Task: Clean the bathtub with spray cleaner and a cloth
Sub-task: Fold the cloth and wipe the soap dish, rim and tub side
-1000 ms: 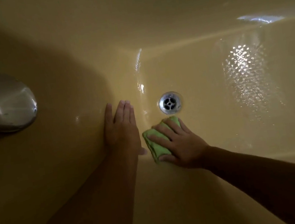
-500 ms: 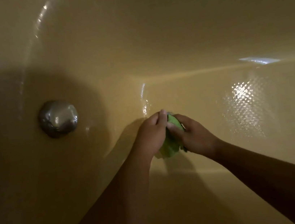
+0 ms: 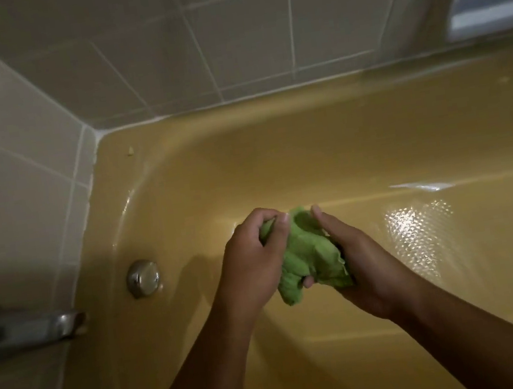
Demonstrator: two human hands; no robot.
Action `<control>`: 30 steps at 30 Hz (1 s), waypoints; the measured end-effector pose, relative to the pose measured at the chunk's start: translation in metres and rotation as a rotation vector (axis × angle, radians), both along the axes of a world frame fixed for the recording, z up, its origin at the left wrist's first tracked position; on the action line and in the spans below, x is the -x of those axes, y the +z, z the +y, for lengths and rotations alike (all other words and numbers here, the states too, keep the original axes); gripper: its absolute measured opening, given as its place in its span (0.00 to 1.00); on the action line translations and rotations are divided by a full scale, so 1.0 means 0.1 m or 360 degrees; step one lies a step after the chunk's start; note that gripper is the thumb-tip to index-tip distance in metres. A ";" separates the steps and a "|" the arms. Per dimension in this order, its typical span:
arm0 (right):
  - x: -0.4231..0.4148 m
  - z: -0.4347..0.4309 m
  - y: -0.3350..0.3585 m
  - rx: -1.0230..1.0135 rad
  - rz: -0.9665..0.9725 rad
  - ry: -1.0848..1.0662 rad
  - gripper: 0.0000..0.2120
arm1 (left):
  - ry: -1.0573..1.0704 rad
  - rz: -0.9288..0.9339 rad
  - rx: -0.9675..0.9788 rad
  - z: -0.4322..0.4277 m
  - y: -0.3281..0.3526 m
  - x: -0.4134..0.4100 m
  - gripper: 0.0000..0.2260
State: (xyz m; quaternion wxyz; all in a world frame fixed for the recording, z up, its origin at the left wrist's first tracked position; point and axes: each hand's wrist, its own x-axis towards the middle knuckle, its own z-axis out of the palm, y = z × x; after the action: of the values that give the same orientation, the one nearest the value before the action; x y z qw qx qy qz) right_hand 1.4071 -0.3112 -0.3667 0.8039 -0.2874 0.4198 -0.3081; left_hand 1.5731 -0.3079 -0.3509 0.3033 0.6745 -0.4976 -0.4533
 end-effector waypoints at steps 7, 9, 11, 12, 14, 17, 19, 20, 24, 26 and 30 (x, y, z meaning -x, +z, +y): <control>0.58 0.16 1.03 0.0159 -0.0145 -0.0065 0.37 | 0.0447 0.0697 0.0016 0.03 1.07 0.40 0.08; 0.72 0.19 1.30 0.0292 -0.0083 0.0011 0.42 | 0.0522 0.0899 0.0003 0.08 1.40 0.53 0.08; 0.87 0.24 1.60 0.0334 -0.0062 0.0067 0.45 | 0.0560 0.1053 -0.0004 0.15 1.74 0.65 0.08; 0.93 0.27 1.76 0.0342 -0.0059 0.0086 0.46 | 0.0583 0.1105 0.0004 0.19 1.91 0.70 0.08; 1.02 0.36 2.08 0.0398 -0.0009 0.0125 0.46 | 0.0644 0.1166 0.0007 0.29 2.24 0.79 0.08; 1.07 0.55 2.56 0.0531 0.0085 0.0054 0.40 | 0.0645 0.1088 -0.0025 0.46 2.61 0.88 0.09; 1.06 0.68 2.84 0.0575 0.0009 -0.0043 0.36 | 0.0606 0.1017 -0.0034 0.58 2.81 0.94 0.09; 1.05 0.74 2.98 0.0584 -0.0042 -0.0080 0.35 | 0.0593 0.0993 -0.0039 0.64 2.93 0.97 0.09; 0.98 0.95 3.41 0.0629 -0.0135 -0.0270 0.34 | 0.0526 0.0847 0.0049 0.90 3.40 1.02 0.09; 0.98 1.02 3.57 0.0723 -0.0056 -0.0330 0.34 | 0.0500 0.0718 0.0201 1.08 3.60 1.02 0.13; 0.98 1.12 3.86 0.0989 0.0199 -0.0281 0.35 | 0.0206 0.0675 0.0401 1.42 3.86 1.03 0.27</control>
State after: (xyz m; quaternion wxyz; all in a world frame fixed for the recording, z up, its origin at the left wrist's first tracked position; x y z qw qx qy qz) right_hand 1.3090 -0.1991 0.0189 0.6205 -0.4999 0.3776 -0.4717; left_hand 1.4697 -0.1656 0.0347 0.5111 0.5515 -0.4313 -0.4987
